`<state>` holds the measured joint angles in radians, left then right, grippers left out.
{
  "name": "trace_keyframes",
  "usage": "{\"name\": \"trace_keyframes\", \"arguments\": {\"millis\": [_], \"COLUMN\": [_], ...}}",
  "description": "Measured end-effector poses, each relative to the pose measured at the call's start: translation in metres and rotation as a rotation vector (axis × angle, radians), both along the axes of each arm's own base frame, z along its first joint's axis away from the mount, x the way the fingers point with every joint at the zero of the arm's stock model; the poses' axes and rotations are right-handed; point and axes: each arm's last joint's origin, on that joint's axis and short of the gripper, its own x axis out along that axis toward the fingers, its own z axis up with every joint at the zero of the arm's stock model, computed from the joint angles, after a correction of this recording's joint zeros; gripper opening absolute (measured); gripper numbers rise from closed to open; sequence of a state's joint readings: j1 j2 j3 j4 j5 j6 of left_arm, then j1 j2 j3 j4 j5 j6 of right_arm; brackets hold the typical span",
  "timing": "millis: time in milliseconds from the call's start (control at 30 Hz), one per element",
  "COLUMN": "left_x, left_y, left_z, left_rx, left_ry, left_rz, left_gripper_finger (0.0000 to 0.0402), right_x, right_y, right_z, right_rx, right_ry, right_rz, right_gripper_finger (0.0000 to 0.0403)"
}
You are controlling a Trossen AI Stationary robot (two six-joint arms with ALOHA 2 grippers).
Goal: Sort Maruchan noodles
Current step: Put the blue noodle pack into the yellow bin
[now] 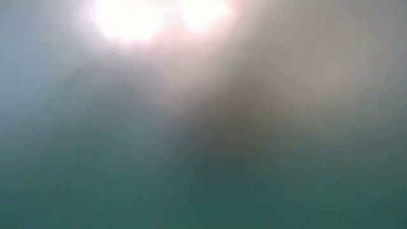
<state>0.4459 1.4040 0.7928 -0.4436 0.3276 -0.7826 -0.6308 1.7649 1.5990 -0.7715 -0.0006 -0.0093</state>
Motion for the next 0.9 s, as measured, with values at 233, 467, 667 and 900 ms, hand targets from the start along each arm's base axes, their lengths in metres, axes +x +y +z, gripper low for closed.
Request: {"name": "trace_keyframes", "arguments": {"millis": [233, 467, 667, 900], "left_x": [0.012, 0.021, 0.026, 0.037], "left_y": [-0.007, -0.020, -0.019, -0.015], "left_z": [-0.001, -0.015, -0.029, -0.037], "left_rx": [0.079, 0.045, 0.134, 0.369], "left_ry": [0.019, 0.072, 0.134, 0.088], "left_rz": [0.259, 0.319, 0.259, -0.128], "left_gripper_finger": [0.0130, 0.0128, 0.0120, 0.0118], "right_x": [0.000, 0.000, 0.000, 0.000], "right_y": [0.000, 0.000, 0.000, 0.000], "right_z": [0.000, 0.000, 0.000, 0.000], "right_rx": [0.008, -0.002, -0.009, -0.016], "right_ry": [-0.008, -0.002, 0.004, 0.009], "right_rz": [-0.003, 0.014, 0.029, 0.043], "right_gripper_finger": [0.0192, 0.0192, 0.0192, 0.0192]}}
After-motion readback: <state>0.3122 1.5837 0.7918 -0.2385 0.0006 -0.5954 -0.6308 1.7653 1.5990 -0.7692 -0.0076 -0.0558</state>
